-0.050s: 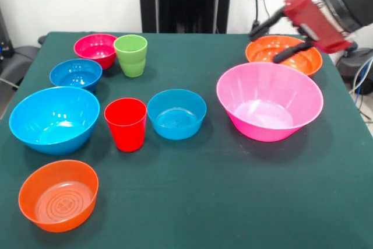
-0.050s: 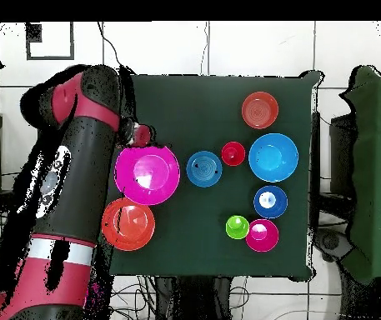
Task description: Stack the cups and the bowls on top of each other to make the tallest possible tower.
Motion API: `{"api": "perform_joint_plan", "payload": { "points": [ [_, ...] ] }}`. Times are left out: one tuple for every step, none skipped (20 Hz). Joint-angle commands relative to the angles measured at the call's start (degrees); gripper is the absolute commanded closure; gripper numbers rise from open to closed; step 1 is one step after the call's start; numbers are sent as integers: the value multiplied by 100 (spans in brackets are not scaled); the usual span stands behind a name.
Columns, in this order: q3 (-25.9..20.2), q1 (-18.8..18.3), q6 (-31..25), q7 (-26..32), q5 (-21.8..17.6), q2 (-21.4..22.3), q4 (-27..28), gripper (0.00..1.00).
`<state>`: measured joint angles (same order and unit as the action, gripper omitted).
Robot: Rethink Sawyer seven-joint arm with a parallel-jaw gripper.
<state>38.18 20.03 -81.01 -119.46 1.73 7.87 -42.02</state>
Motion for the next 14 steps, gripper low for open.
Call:
{"api": "perform_joint_plan", "payload": {
  "points": [
    [-765,117,-226,-1625,484,-301,-590,0],
    [-773,138,-190,-1702,521,-314,-604,0],
    [-782,160,-155,-1778,559,-327,-619,0],
    [-781,182,-115,-1836,573,-348,-621,0],
    [-778,202,-50,-1881,572,-362,-648,0],
    [-774,222,14,-1926,571,-377,-675,0],
    [-770,243,98,-1957,556,-383,-727,0],
    [-765,252,126,-1979,548,-411,-724,0],
    [-758,284,192,-2021,532,-428,-762,0],
    [-754,292,231,-2043,523,-451,-767,0],
    [-751,305,271,-2057,510,-465,-785,0],
    [-748,317,311,-2072,498,-479,-802,0],
    [-746,319,337,-2072,491,-494,-807,0],
    [-740,323,375,-2084,484,-515,-807,0]
  ]
}}
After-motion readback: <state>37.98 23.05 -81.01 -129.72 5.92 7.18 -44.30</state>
